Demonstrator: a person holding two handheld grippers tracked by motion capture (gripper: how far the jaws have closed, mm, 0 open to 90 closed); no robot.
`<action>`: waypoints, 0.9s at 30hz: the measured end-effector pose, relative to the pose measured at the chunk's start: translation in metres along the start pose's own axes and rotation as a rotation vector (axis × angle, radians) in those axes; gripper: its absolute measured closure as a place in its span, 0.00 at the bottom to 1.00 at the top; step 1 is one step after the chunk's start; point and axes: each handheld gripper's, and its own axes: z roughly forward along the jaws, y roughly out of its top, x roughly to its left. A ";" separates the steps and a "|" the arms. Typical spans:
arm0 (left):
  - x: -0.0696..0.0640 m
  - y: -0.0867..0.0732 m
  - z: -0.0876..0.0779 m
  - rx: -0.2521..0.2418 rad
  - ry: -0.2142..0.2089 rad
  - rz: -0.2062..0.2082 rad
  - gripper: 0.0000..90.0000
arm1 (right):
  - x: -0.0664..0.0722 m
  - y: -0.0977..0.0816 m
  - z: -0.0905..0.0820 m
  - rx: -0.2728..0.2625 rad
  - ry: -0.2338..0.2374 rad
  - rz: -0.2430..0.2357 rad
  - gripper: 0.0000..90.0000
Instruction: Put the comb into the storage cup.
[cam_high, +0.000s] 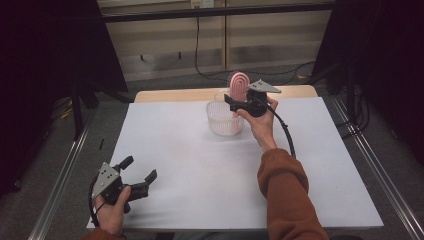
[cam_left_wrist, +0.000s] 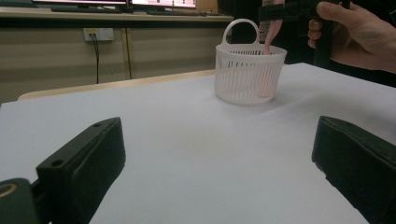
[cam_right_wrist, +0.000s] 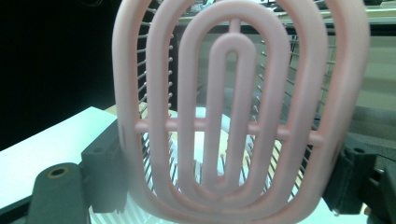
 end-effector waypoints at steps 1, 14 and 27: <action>0.000 0.000 0.000 0.001 0.000 0.001 0.03 | 0.000 0.000 -0.001 0.003 -0.003 0.000 0.20; 0.000 0.000 0.001 0.004 0.001 0.004 0.03 | -0.009 -0.002 -0.009 0.006 -0.009 0.040 0.20; -0.001 0.000 0.001 0.008 0.000 0.008 0.03 | -0.017 -0.005 -0.019 0.010 0.004 0.073 0.20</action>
